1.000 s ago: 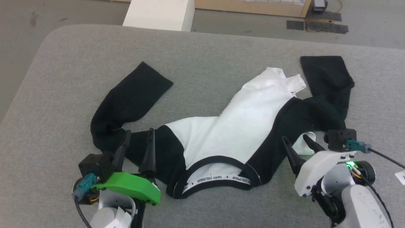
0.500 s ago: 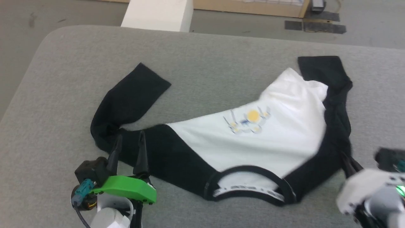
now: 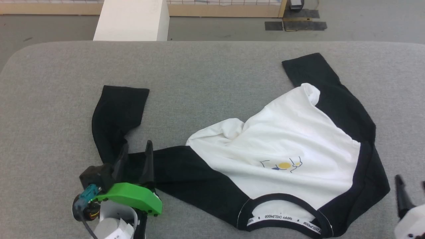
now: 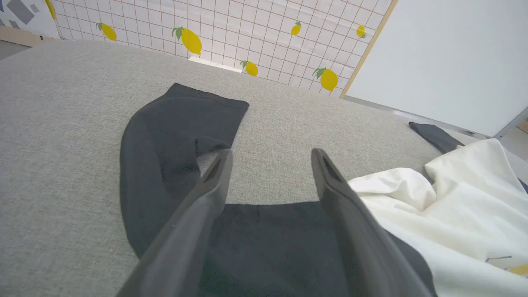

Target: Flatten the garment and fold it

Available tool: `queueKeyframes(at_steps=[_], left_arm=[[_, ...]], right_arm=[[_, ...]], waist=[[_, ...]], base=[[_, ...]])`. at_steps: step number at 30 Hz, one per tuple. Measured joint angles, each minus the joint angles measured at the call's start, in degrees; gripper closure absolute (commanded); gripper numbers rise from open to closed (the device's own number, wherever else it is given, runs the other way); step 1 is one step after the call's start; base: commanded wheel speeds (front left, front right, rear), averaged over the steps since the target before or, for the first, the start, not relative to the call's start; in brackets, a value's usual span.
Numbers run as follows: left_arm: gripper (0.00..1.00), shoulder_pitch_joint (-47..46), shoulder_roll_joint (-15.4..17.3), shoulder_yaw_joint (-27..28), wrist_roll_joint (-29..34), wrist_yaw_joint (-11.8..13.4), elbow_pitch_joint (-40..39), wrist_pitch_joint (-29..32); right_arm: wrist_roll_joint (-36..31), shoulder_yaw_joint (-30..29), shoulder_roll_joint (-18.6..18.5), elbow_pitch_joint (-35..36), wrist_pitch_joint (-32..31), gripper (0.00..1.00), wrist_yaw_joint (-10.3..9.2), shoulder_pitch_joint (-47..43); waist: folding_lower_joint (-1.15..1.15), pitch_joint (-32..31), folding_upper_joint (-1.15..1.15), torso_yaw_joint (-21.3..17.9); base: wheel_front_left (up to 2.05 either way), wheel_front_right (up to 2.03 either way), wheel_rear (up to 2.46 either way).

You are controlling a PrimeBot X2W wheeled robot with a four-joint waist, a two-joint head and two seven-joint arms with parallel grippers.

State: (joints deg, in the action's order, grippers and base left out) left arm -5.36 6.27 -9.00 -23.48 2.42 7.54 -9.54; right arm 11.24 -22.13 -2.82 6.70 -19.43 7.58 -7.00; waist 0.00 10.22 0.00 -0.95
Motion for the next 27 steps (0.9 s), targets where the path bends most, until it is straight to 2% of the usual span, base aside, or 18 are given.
queueKeyframes(at_steps=[6,10,16,20,27], left_arm=[[0.0,0.74,1.26,-2.11,0.31,1.05,0.71,8.93],[0.0,3.18,2.16,-4.45,-0.14,1.15,-0.49,17.03],[0.0,6.59,3.26,-9.28,-0.56,0.63,-5.2,28.6],[0.0,7.86,3.12,-11.03,-0.82,1.81,-7.55,34.81],[0.0,7.2,1.76,-11.09,-1.0,4.23,-7.25,37.27]], right_arm=[[-4.82,-3.72,-0.04,0.15,9.94,0.0,0.0,0.39],[-5.24,-2.87,-0.05,0.05,13.52,0.0,0.0,0.73],[-4.06,-0.54,-0.02,-1.23,14.5,0.0,0.0,0.82],[-3.52,0.23,-0.03,-1.86,14.92,0.0,0.0,0.82],[-2.58,1.81,-0.04,-2.04,14.9,0.0,0.0,0.94]], waist=[[0.0,-1.33,0.0,-0.39],[0.0,-2.07,0.0,-0.6],[0.0,-2.67,0.0,-0.52],[0.0,-3.15,0.0,-0.4],[0.0,-3.25,0.0,-1.06]], base=[[0.0,0.0,0.0],[0.0,0.0,0.0],[0.0,0.0,0.0],[0.0,0.0,0.0],[0.0,0.0,0.0]])
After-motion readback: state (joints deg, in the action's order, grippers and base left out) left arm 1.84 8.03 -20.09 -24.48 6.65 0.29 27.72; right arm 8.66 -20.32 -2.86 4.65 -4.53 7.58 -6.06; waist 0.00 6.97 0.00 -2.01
